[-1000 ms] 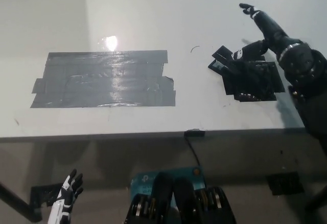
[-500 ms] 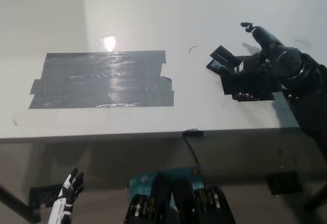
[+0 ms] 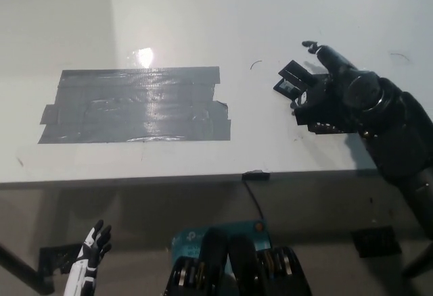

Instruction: A stapler is kept on the black spot marked on the desk infront of the robot. The robot picks up the stapler using its right hand and passes it to a person

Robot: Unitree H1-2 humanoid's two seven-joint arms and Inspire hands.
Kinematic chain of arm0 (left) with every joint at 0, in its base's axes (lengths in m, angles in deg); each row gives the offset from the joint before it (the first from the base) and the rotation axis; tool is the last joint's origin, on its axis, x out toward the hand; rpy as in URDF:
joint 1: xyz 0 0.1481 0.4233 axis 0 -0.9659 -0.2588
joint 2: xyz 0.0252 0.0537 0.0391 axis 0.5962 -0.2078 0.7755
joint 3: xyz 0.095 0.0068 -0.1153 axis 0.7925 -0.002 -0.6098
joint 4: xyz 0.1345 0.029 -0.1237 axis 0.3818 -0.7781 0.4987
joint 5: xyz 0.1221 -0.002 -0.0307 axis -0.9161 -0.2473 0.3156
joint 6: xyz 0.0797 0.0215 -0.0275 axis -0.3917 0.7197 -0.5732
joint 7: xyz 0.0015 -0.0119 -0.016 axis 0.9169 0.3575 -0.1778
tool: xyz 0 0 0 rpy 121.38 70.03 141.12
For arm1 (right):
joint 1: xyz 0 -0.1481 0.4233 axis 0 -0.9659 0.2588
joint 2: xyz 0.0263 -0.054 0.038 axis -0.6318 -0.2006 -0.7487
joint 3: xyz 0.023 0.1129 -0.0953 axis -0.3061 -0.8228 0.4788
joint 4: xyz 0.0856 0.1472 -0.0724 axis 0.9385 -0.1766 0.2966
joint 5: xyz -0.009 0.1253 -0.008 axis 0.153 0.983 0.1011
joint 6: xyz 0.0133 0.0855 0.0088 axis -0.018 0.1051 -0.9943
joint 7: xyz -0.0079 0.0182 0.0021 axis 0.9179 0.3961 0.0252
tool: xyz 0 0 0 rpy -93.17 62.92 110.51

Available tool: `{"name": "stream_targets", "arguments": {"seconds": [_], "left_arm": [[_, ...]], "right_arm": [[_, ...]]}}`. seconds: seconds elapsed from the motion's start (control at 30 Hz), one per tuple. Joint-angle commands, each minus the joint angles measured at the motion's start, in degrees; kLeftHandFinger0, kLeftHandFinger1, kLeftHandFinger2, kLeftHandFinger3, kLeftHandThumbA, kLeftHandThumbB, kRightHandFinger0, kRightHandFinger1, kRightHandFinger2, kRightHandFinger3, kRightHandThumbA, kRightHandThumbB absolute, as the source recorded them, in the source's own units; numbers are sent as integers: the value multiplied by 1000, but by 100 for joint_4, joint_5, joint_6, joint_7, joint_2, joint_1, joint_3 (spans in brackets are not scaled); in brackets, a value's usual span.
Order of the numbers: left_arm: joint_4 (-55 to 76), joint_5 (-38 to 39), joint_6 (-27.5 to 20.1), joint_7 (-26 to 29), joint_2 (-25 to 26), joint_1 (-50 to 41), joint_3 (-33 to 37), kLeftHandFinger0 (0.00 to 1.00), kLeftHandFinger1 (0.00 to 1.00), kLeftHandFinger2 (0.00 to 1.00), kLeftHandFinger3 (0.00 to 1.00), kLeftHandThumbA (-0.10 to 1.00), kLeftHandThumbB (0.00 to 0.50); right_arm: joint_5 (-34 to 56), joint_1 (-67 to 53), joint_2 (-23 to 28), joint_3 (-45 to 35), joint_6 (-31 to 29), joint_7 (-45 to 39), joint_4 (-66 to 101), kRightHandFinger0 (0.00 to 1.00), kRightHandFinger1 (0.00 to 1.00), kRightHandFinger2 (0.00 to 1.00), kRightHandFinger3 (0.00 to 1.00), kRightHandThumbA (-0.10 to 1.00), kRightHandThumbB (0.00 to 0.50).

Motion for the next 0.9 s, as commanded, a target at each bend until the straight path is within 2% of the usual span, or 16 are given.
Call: {"name": "stream_targets", "arguments": {"seconds": [0.0, 0.13, 0.33, 0.4, 0.47, 0.53, 0.57, 0.6, 0.63, 0.67, 0.7, 0.73, 0.77, 0.8, 0.83, 0.87], "left_arm": [[97, 78, -234, 55, 43, 28, -12, 1000, 1000, 993, 1000, 1000, 369], [114, 21, -252, 79, 59, 46, -18, 1000, 1000, 990, 1000, 1000, 353], [100, 10, -254, 87, 58, 79, -20, 1000, 1000, 971, 1000, 1000, 377], [101, 36, -241, 71, 52, 77, -13, 1000, 1000, 969, 1000, 1000, 369], [90, 74, -226, 52, 43, 76, -8, 1000, 1000, 963, 1000, 1000, 367], [123, 72, -190, 48, 34, 60, -1, 1000, 1000, 959, 1000, 1000, 377], [129, 41, -193, 59, 41, 56, -3, 1000, 1000, 955, 1000, 1000, 375], [134, 16, -196, 67, 52, 52, -6, 1000, 1000, 954, 1000, 1000, 375], [152, 19, -166, 62, 49, 55, -2, 998, 986, 940, 1000, 1000, 371], [156, 11, -147, 66, 41, 70, 2, 997, 985, 938, 1000, 1000, 371], [149, -7, -143, 77, 38, 81, 1, 987, 973, 927, 1000, 1000, 381], [130, -4, -150, 80, 40, 94, -3, 975, 955, 904, 988, 1000, 381], [114, 25, -167, 70, 42, 101, -6, 951, 935, 880, 971, 1000, 390], [99, 53, -189, 59, 41, 111, -5, 916, 906, 854, 958, 1000, 393], [99, 40, -197, 61, 44, 114, -2, 900, 893, 845, 958, 1000, 393], [98, 26, -207, 63, 47, 118, 1, 900, 893, 845, 958, 1000, 393]], "right_arm": [[-224, 203, 18, 102, -194, 67, -138, 1000, 1000, 1000, 1000, 1000, 324], [-277, 240, 54, 133, -284, 86, -249, 1000, 1000, 1000, 1000, 1000, 321], [-323, 257, 147, 138, -354, 45, -299, 1000, 1000, 1000, 1000, 1000, 316], [-332, 228, 167, 132, -322, 8, -251, 1000, 1000, 1000, 1000, 1000, 314], [-322, 203, 183, 131, -332, -53, -198, 1000, 1000, 1000, 1000, 1000, 296], [-276, 201, 159, 58, -593, 109, -301, 1000, 1000, 1000, 1000, 1000, 211], [-234, 192, 144, 18, -618, 111, -278, 704, 644, 646, 675, 1000, 71], [-195, 176, 134, -17, -628, 95, -236, 496, 468, 498, 496, 1000, 72], [-166, 148, 98, -99, -622, 206, -179, 97, 46, 163, 227, 966, 53], [-168, 141, 76, -157, -630, 299, -157, 19, 9, 129, 203, 923, 47], [-168, 145, 60, -177, -632, 328, -151, 4, 2, 158, 261, 915, 32], [-175, 153, 25, -198, -619, 354, -119, 1, 185, 433, 384, 955, 36], [-185, 153, 5, -216, -634, 370, -95, 102, 351, 613, 457, 972, 36], [-186, 146, -10, -246, -684, 403, -68, 154, 517, 836, 605, 982, 31], [-184, 145, -15, -260, -713, 421, -68, 237, 630, 940, 722, 994, 26], [-184, 145, -21, -276, -747, 442, -69, 237, 630, 940, 722, 994, 26]]}}
